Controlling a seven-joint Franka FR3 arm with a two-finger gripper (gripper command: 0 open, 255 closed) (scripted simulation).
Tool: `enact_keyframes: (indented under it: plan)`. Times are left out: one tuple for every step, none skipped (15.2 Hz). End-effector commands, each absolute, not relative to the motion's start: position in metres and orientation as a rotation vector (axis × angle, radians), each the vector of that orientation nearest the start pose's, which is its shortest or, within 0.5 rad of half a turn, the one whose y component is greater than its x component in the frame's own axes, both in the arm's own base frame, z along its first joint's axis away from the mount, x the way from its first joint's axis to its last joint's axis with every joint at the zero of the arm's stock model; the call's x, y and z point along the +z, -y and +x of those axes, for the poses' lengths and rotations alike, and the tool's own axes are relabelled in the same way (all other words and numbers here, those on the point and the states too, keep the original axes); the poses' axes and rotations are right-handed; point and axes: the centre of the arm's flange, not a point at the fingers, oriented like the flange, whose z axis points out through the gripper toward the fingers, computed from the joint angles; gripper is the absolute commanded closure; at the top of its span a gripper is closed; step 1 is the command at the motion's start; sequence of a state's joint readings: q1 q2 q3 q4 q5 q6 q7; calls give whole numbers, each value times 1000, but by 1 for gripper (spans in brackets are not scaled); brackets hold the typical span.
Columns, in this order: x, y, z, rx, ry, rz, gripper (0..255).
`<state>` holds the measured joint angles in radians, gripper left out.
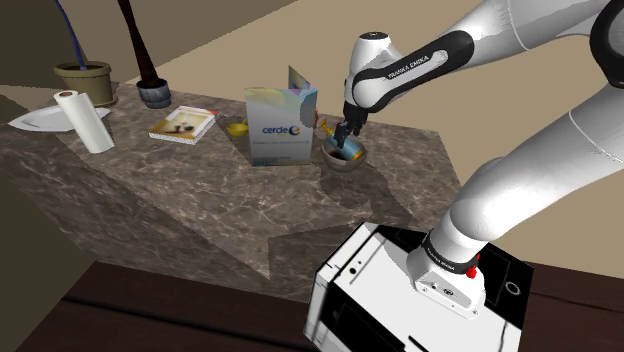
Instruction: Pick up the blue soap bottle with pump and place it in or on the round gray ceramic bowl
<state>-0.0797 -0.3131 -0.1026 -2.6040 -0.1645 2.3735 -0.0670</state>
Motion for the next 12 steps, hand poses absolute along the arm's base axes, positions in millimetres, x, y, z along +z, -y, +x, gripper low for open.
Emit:
enact_keyframes:
  plan:
    - [367,77,414,-115,3,-3236,0]
    - [380,76,413,-115,3,-3236,0]
    - [393,75,412,-115,3,-3236,0]
    - [406,73,411,-115,3,-3236,0]
    - [417,72,410,-115,3,-3236,0]
    - [417,72,410,-115,3,-3236,0]
    - [417,72,410,-115,3,-3236,0]
    - [417,72,410,-115,3,-3236,0]
    - [417,72,410,-115,3,-3236,0]
    - [417,72,410,-115,3,-3236,0]
    - [417,72,410,-115,3,-3236,0]
    - [417,72,410,-115,3,-3236,0]
